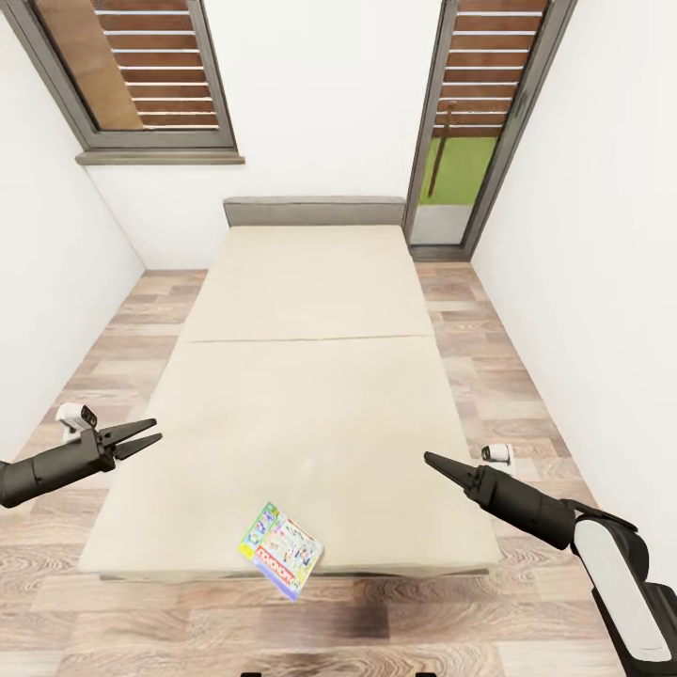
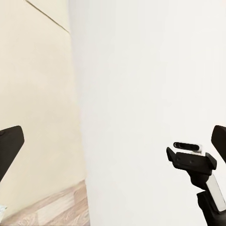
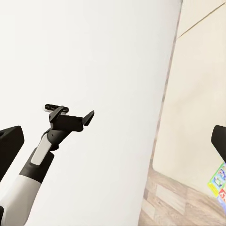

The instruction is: Put all the toys in the child's room - the three board games (two on the bed and one on the table), the two jigsaw puzzles on the table, and the tennis ball on the table - inside the toy box on the table in the child's room.

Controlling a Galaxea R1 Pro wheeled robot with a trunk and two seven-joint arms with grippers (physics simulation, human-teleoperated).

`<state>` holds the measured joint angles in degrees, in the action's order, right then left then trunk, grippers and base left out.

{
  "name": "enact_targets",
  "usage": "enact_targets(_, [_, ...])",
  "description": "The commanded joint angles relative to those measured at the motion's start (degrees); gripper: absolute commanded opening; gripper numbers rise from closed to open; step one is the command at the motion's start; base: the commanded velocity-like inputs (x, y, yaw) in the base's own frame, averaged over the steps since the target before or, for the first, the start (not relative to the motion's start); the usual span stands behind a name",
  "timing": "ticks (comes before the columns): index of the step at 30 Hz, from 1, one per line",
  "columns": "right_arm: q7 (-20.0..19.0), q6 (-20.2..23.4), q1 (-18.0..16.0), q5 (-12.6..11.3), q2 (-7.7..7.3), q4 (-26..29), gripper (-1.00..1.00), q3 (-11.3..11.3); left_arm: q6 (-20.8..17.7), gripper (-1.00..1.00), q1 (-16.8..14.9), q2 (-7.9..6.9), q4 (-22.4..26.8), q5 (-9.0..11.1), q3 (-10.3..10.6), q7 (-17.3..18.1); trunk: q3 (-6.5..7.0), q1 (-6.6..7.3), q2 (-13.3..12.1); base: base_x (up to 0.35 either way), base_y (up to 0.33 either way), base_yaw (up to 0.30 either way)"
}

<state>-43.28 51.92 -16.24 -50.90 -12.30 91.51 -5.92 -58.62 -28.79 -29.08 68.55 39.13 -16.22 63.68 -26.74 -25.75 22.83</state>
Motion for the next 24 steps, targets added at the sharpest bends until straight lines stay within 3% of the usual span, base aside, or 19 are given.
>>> enact_targets(1, [-0.14, 0.28, -0.05, 0.01, 0.00, 0.01, 1.00, -0.05, -0.27, 1.00, -0.04, -0.01, 0.00, -0.01, -0.02, 0.15, 0.02, -0.03, 0.09, 0.000, 0.000, 0.000])
enact_targets(24, [-0.05, 0.20, -0.06, 0.01, 0.05, -0.01, 1.00, 0.03, -0.27, 1.00, -0.04, -0.01, 0.01, -0.01, 0.01, 0.16, 2.16, -0.03, 0.09, 0.000, 0.000, 0.000])
